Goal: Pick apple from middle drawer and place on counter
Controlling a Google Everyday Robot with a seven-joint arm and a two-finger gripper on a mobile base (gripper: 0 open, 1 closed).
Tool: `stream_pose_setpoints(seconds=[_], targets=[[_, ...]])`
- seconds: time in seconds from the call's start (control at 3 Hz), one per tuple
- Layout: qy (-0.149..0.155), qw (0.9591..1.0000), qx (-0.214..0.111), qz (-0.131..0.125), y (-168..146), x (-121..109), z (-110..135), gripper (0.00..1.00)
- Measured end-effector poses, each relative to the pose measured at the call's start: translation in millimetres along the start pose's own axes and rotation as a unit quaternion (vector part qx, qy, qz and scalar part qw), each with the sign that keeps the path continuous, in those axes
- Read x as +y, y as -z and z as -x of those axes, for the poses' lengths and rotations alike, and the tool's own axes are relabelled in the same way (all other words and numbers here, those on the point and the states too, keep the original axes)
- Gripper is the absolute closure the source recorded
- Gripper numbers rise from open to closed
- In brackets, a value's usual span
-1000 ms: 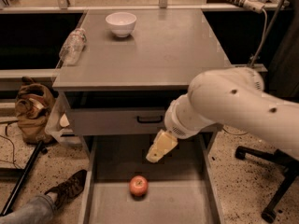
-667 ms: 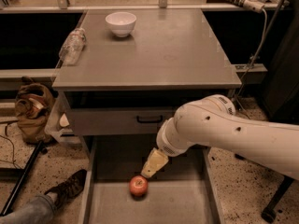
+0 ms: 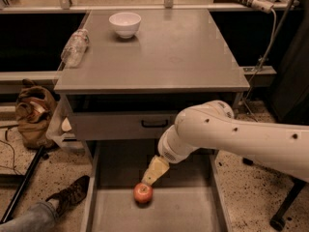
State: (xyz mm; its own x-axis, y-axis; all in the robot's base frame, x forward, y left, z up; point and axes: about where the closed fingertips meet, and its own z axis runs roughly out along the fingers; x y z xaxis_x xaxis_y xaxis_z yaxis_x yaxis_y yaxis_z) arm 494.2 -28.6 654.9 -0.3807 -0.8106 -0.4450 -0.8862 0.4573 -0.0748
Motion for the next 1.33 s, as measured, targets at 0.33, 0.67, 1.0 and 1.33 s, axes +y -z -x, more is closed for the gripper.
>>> stream_pose_setpoints(seconds=[0.33, 0.67, 1.0, 1.33], targets=[[-0.043, 0.9988, 0.0, 0.023, -45, 12, -19, 0.0], [-0.059, 0.9977, -0.028, 0.018, -81, 29, -24, 0.0], [-0.047, 0.9979, -0.043, -0.011, -90, 42, -41, 0.0], [-0.042, 0.994, -0.088, -0.049, -74, 32, -40, 0.0]])
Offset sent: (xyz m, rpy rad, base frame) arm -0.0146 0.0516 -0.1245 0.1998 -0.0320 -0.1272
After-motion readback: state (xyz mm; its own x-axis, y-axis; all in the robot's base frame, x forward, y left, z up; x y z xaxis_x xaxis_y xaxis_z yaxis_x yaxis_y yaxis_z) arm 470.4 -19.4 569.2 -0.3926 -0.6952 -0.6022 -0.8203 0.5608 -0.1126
